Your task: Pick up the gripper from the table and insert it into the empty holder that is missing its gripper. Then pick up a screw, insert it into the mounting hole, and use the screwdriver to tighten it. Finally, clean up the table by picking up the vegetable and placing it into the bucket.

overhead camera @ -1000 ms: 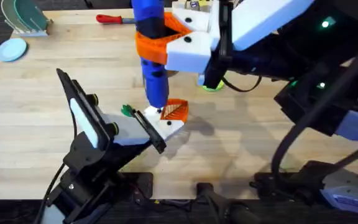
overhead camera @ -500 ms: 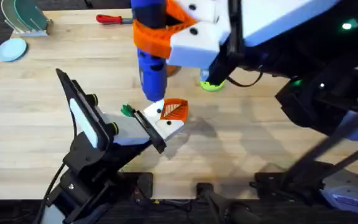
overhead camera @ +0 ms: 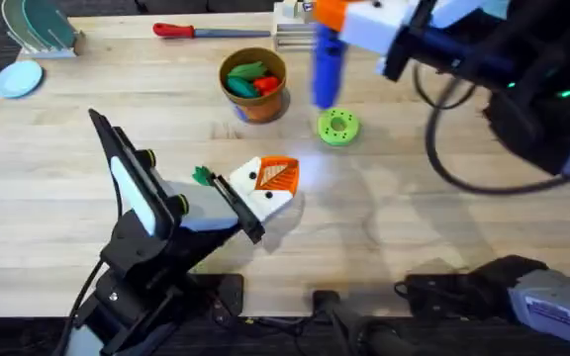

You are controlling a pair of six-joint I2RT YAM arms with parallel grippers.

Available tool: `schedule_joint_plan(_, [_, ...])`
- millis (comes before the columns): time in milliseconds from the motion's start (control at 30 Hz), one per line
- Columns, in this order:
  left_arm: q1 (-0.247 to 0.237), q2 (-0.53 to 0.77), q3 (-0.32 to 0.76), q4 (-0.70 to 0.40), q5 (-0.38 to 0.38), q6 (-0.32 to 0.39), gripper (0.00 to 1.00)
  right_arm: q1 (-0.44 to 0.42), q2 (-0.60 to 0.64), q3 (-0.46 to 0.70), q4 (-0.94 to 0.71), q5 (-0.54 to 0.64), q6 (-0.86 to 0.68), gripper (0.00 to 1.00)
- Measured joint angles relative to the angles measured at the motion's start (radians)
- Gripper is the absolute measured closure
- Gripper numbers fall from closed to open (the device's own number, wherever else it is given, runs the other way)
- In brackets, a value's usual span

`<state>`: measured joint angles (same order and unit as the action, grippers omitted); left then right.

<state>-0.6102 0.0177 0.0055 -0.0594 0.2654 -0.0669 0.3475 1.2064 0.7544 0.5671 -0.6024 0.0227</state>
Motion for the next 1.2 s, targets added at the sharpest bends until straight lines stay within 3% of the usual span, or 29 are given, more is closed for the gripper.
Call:
schedule_joint_plan(200, [0.000,0.000,0.000,0.000,0.000,0.000,0.988,-0.168,0.010,0.000,-0.347,0.312,-0.382,0.981])
schedule_joint_plan(400, [0.000,0.000,0.000,0.000,0.000,0.000,0.988,-0.206,0.092,0.009,-0.358,0.679,-0.791,0.981])
schedule_joint_plan(500, [0.000,0.000,0.000,0.000,0.000,0.000,0.988,-0.207,0.164,0.016,-0.354,0.787,-0.959,0.981])
schedule_joint_plan(667, [0.000,0.000,0.000,0.000,0.000,0.000,0.988,-0.207,0.303,0.016,-0.353,0.833,-1.130,0.981])
schedule_joint_plan(933, [0.000,0.000,0.000,0.000,0.000,0.000,0.988,-0.207,0.430,0.017,-0.357,0.843,-1.218,0.979])
schedule_joint_plan(1100, [0.000,0.000,0.000,0.000,0.000,0.000,0.988,-0.207,0.435,0.020,-0.428,0.845,-1.234,0.840])
schedule_joint_plan(1133, [0.000,0.000,0.000,0.000,0.000,0.000,0.988,-0.207,0.435,0.022,-0.450,0.845,-1.233,0.773])
schedule_joint_plan(1200, [0.000,0.000,0.000,0.000,0.000,0.000,0.988,-0.206,0.435,0.026,-0.472,0.844,-1.234,0.485])
